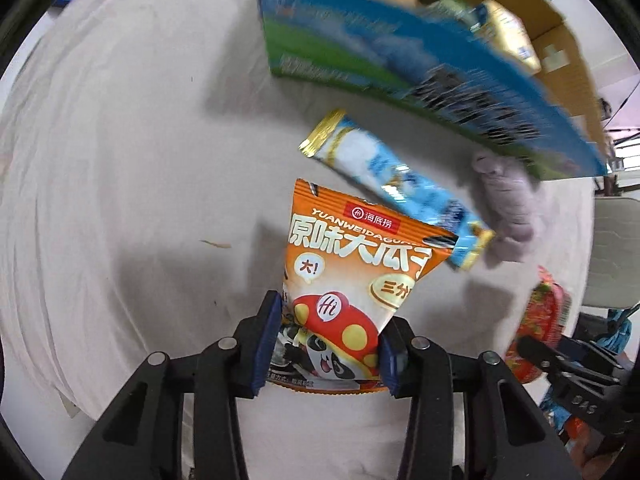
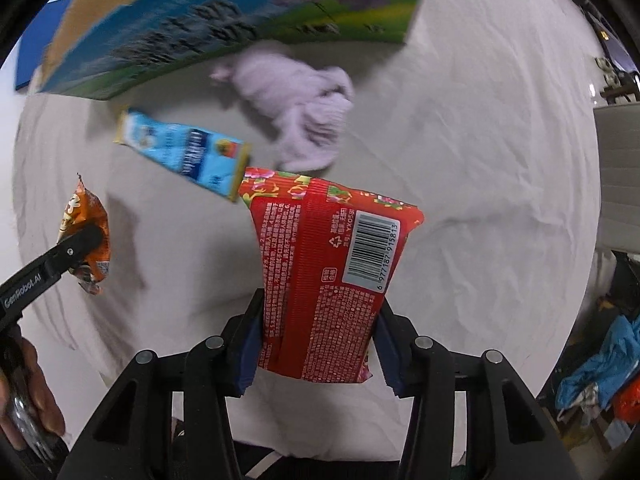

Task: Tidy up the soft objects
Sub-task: 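Grasp the red snack bag with the right tool while the left grasps the orange seed bag, then lower both bags into the box and open both tools, then grasp the lilac sock with the right tool while the left grasps the blue milk stick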

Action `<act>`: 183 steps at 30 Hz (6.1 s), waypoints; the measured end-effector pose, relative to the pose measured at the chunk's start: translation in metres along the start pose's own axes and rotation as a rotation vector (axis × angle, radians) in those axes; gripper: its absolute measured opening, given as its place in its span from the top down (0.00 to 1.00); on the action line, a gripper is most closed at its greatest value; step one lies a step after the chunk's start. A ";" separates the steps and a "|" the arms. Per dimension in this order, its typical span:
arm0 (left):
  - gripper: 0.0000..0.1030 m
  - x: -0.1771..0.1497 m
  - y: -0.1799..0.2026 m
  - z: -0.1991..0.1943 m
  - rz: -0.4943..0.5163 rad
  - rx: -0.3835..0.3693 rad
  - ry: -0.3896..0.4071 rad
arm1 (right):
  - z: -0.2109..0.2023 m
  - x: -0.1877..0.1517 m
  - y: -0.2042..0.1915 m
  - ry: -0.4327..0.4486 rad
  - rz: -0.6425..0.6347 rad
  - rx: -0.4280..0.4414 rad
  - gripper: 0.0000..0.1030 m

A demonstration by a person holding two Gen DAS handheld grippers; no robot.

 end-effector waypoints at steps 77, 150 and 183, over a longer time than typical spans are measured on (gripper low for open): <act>0.60 0.350 0.039 0.013 0.057 0.025 -0.085 | -0.038 0.246 0.001 -0.109 -0.074 -0.088 0.49; 0.04 0.108 -0.008 0.078 -0.409 -0.151 -0.142 | -0.050 0.109 0.022 0.151 0.074 0.006 0.00; 0.86 0.060 0.033 0.031 0.089 0.121 0.085 | -0.031 0.081 -0.021 0.159 -0.025 0.081 0.70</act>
Point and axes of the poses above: each gripper's, at about its wrist camera, not at the fingertips, and z roughly the way its jaws point, y to its right, x to its top, the point moved 6 cm from there along z, roughly the way its jaws point, and after that the axes turned 6 degrees about -x, right-handed, at the moved point
